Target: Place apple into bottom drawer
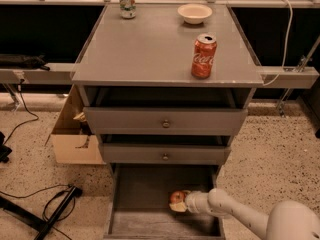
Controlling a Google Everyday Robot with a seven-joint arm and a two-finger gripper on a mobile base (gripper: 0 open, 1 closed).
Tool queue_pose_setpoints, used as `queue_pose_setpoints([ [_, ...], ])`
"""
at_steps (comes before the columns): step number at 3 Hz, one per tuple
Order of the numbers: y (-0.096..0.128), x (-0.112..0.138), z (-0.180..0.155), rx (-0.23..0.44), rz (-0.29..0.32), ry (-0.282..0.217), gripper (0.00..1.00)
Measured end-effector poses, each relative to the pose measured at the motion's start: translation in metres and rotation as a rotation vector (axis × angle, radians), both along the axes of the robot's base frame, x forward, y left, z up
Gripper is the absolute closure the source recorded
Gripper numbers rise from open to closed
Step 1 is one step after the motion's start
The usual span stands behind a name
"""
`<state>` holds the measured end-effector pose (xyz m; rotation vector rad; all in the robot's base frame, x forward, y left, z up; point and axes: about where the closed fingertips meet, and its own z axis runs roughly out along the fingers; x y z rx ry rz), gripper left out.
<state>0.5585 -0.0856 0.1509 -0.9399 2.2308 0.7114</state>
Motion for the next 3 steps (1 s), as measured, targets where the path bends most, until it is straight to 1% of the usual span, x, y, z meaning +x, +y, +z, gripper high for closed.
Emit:
queue_pose_setpoints([
  [1, 0.0001, 0.0, 0.0, 0.0, 0.0, 0.0, 0.12],
  [2, 0.0001, -0.0001, -0.0001, 0.0, 0.0, 0.0, 0.0],
  [3, 0.0002, -0.0001, -0.0001, 0.0, 0.0, 0.0, 0.0],
])
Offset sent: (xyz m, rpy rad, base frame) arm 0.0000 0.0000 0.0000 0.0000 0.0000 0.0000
